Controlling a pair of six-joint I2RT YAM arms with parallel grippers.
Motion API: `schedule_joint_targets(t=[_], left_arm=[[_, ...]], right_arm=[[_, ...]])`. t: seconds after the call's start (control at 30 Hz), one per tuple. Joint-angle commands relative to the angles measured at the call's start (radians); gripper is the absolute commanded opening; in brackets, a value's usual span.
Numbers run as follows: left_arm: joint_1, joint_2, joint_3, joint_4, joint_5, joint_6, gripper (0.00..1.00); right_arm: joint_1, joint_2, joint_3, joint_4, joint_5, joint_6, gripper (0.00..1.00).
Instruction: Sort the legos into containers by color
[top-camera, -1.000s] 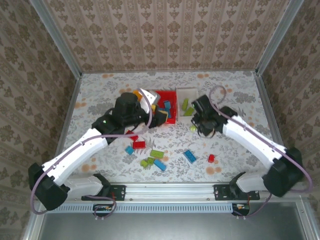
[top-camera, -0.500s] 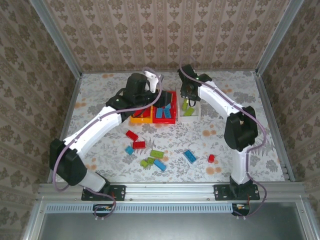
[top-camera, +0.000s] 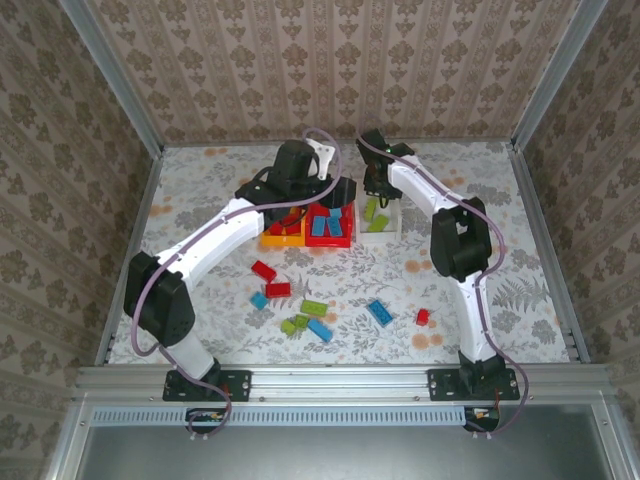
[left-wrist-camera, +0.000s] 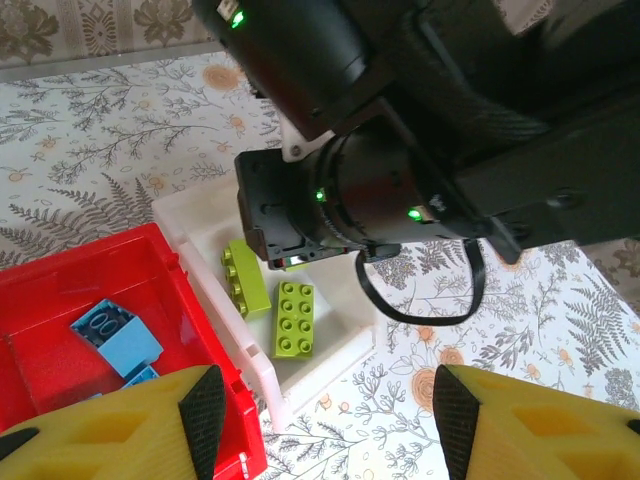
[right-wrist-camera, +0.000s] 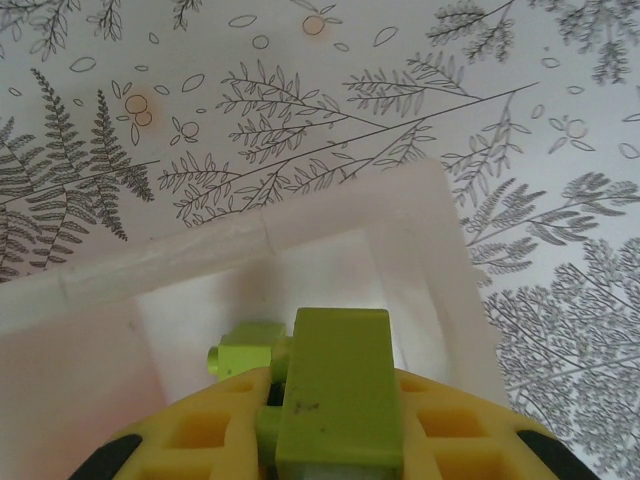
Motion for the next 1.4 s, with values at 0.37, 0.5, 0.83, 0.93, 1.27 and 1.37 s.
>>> schedule_joint_targets(t=[0.37, 0.5, 0.83, 0.93, 1.27, 1.37], left_arm=[[-0.001, -0.041, -0.010, -0.060, -0.032, 0.007, 0.61], [-0.001, -0.078, -0.055, -0.063, -0.050, 0.008, 0.61], [0.020, -0.220, -0.185, -0.189, -0.210, -0.087, 0.61], [0.053, -0.282, -0.237, -0.301, -0.276, -0.203, 0.61], [0.207, -0.479, -0.497, -0.676, -0.277, -0.559, 0.59], [0.214, -0.523, -0.592, -0.693, -0.246, -0.670, 0.61]], right_arm=[[0.004, 0.003, 0.074, -0.055, -0.050, -0.001, 0.43], [0.013, -0.050, 0.076, -0.059, -0.049, 0.015, 0.43], [0.055, -0.305, -0.037, 0.003, -0.009, 0.015, 0.44], [0.105, -0.476, -0.248, 0.209, -0.044, -0.083, 0.50], [0.316, -0.940, -1.022, 0.815, -0.443, -0.331, 0.66], [0.354, -0.982, -1.129, 0.866, -0.507, -0.334, 0.69]])
